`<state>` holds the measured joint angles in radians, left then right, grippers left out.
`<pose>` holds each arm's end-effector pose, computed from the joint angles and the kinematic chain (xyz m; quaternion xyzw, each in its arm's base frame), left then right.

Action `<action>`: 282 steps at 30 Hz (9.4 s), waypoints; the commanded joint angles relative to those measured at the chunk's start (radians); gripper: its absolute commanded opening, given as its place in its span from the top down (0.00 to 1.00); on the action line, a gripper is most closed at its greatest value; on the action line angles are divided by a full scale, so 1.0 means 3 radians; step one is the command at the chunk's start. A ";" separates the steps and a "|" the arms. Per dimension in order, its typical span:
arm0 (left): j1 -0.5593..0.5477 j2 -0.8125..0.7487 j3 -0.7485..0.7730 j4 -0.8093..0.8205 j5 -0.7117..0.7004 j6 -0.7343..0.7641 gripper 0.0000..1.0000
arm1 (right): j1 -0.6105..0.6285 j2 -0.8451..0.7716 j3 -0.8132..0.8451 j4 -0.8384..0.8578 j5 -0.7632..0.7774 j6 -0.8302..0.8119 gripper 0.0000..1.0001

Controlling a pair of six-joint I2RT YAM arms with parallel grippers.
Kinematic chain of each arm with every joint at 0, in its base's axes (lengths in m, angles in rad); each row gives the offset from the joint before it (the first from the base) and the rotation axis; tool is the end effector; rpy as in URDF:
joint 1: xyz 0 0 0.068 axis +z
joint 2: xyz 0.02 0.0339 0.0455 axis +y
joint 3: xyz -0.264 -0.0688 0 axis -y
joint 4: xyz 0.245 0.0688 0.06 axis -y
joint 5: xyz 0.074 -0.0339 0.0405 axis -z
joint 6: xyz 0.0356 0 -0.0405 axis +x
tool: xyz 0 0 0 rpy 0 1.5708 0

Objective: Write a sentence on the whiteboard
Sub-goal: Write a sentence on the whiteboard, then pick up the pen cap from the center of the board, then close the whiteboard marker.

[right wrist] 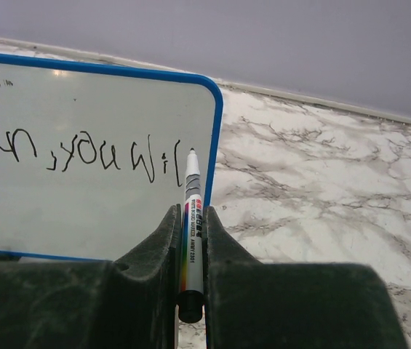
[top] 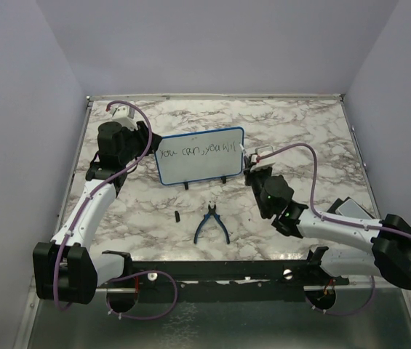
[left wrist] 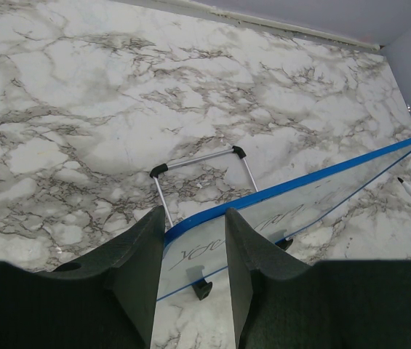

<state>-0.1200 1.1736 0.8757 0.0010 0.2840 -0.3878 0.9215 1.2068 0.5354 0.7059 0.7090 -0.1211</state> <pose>0.2700 -0.0426 0.3107 -0.0228 0.7999 -0.2580 0.5413 0.1733 0.1900 0.2583 -0.1080 0.6894 0.0407 0.7151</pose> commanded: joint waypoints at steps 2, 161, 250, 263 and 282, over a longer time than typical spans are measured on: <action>-0.0009 -0.0057 -0.0041 -0.0015 0.0105 0.0009 0.60 | -0.0014 0.0078 0.0028 0.0183 0.0036 -0.0137 0.99; -0.0026 -0.1178 0.0435 -0.2251 -0.0986 0.0182 0.14 | -0.0075 -0.1573 0.0605 -0.3392 -0.0659 0.1448 0.99; -0.2491 -0.0922 -0.0746 -0.0616 -0.0624 0.0986 1.00 | -0.0443 -0.1126 0.1570 -0.4570 -0.2640 0.1534 0.99; -0.3059 -0.1214 -0.0881 -0.0599 -0.0376 0.1098 1.00 | -0.1594 -0.0702 0.1574 -0.4664 -0.5363 0.1382 1.00; -0.3381 -0.1181 -0.0895 -0.0619 -0.0425 0.1152 1.00 | -0.1595 -0.0519 0.1545 -0.4995 -0.5553 0.1117 0.99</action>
<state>-1.1217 0.8284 0.6136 -0.1829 0.1490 -0.0616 0.4477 1.0405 0.9958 -0.7547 -0.9298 0.2401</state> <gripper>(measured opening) 0.070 0.112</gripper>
